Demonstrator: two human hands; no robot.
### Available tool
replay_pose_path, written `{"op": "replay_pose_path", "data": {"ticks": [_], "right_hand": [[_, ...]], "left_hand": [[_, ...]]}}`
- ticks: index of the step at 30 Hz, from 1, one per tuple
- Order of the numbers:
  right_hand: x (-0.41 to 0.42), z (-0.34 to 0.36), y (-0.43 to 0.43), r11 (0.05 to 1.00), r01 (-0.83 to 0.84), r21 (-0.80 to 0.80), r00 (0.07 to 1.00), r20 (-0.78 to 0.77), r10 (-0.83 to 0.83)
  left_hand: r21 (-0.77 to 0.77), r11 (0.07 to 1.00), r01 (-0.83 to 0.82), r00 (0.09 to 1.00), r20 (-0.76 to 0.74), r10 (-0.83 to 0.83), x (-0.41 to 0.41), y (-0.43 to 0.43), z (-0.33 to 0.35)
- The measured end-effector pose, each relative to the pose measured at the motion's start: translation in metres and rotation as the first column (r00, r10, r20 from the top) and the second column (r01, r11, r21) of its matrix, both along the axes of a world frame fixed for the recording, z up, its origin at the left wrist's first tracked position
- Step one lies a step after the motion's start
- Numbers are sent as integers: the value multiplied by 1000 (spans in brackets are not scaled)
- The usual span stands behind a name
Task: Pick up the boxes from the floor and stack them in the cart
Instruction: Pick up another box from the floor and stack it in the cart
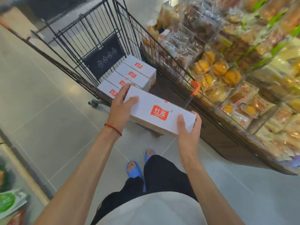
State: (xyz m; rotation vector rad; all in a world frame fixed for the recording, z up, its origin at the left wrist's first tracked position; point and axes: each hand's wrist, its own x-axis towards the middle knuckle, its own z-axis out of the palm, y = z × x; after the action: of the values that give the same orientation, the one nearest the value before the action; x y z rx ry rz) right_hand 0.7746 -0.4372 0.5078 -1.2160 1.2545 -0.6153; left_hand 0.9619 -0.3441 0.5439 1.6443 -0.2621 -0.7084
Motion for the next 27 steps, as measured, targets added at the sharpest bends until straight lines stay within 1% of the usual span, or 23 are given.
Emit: {"op": "replay_pose_path", "data": {"ticks": [3, 6, 12, 16, 21, 23, 27], "right_hand": [[29, -2, -26, 999, 21, 39, 999, 25, -22], [55, -12, -51, 995, 5, 100, 999, 33, -8], [90, -40, -86, 985, -24, 173, 999, -30, 30], [105, -60, -87, 976, 16, 216, 995, -104, 7], [120, -90, -74, 950, 117, 290, 970, -239, -46], [124, -100, -68, 931, 179, 319, 950, -302, -80], [128, -121, -64, 907, 228, 354, 919, -385, -80]], "left_hand": [[24, 999, 45, 999, -7, -45, 35, -31, -6], [86, 995, 52, 998, -42, -49, 66, -57, -18], [198, 963, 181, 979, -132, -157, 108, -96, -48], [322, 893, 315, 946, -176, -271, 125, -107, -72], [397, 798, 454, 889, -262, -375, 149, -114, -112], [411, 771, 487, 871, -290, -396, 158, -113, -128], [474, 696, 540, 842, -316, -438, 169, -111, -159]]}}
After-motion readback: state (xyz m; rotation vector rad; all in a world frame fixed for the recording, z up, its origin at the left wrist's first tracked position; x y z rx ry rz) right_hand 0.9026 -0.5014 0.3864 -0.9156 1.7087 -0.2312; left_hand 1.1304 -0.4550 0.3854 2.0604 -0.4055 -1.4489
